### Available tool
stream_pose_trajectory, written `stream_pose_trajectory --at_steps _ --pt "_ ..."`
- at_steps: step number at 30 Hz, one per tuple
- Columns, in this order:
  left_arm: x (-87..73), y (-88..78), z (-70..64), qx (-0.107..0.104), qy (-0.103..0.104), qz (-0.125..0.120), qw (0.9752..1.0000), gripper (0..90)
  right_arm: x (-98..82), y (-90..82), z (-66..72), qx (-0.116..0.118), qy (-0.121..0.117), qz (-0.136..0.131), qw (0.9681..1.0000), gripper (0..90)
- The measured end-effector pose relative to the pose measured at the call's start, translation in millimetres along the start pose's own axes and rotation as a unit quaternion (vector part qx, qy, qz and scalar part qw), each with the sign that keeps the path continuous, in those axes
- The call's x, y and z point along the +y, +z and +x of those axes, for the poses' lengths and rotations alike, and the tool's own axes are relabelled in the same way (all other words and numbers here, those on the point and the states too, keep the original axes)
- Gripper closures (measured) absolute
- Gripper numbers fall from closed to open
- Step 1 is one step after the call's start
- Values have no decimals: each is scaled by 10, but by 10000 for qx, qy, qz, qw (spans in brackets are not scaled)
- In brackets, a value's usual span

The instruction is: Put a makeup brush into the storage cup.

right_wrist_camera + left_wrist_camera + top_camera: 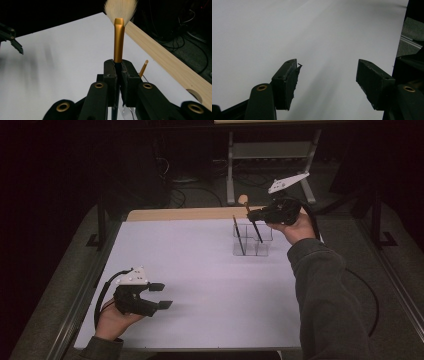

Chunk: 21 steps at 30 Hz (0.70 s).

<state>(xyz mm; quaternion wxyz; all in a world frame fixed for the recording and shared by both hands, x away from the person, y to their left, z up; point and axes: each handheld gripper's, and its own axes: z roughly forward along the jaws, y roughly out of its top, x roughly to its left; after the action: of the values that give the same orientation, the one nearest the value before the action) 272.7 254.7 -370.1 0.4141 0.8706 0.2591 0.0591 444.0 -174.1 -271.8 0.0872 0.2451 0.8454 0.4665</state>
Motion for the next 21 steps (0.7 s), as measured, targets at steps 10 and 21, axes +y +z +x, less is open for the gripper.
stream_pose_trajectory --at_steps 10,21 --pt "-1 20 1 -60 42 -5 10000 306 47 30 -122 -126 103 1 9999 827" --pt "-7 21 11 -91 30 21 10000 304 81 100 -214 -238 168 -55 9996 828"
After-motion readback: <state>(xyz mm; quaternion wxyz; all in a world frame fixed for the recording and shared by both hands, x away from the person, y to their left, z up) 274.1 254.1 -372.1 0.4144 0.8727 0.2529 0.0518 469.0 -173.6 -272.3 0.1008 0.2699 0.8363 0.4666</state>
